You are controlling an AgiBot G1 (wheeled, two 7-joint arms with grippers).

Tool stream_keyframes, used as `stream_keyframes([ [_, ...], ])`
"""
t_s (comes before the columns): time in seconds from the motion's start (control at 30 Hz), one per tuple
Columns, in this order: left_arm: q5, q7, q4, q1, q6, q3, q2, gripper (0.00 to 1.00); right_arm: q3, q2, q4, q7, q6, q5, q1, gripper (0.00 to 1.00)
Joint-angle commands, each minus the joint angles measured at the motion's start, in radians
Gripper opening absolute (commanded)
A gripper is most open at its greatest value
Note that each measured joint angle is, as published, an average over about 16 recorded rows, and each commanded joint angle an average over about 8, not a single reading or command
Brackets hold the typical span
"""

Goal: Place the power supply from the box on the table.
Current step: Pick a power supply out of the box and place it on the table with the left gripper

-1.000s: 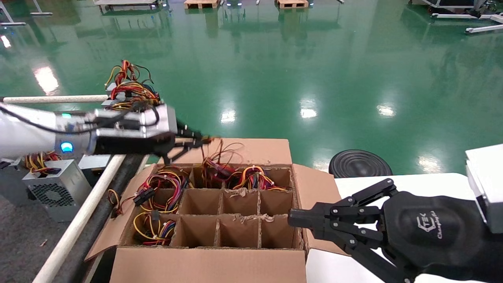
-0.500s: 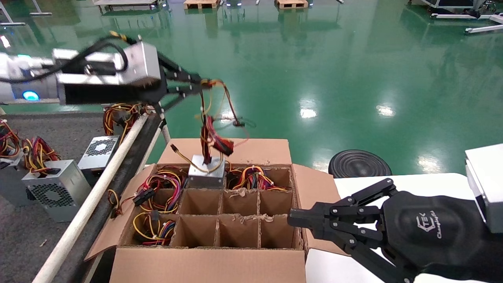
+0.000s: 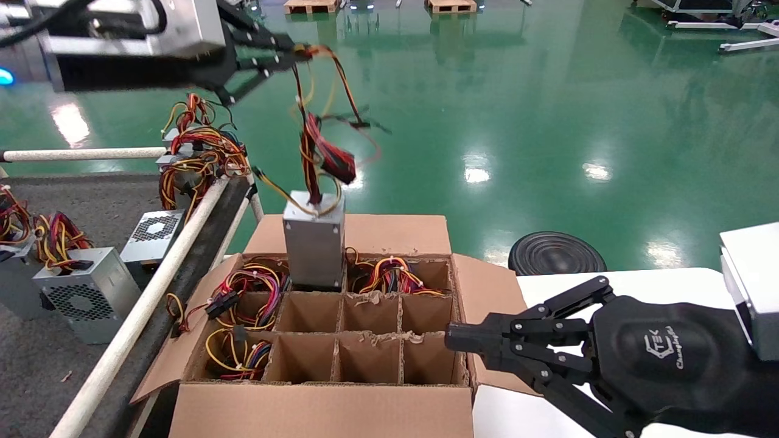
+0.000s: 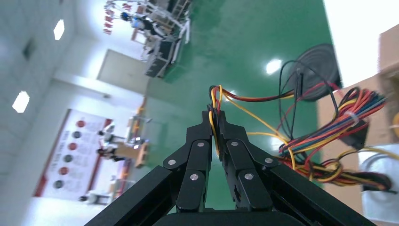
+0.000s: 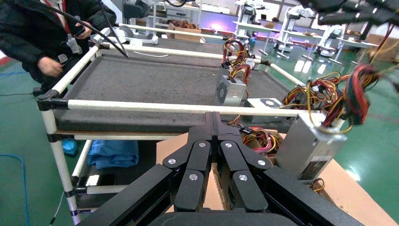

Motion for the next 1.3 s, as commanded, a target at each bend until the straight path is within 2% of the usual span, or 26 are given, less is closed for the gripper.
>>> stream_keyframes([
  [0.03, 0.008, 0.011, -0.004, -0.013, -0.019, -0.008, -0.001, 0.00, 0.000, 0.000, 0.000, 0.000, 0.000, 0.000, 0.000, 0.00],
  [0.77, 0.156, 0.137, 0.075, -0.170, -0.353, -0.031, 0.038, 0.00, 0.000, 0.000, 0.000, 0.000, 0.000, 0.000, 0.000, 0.00],
  [1.3, 0.263, 0.201, 0.175, -0.250, -0.557, 0.007, 0.026, 0.00, 0.000, 0.000, 0.000, 0.000, 0.000, 0.000, 0.000, 0.00],
])
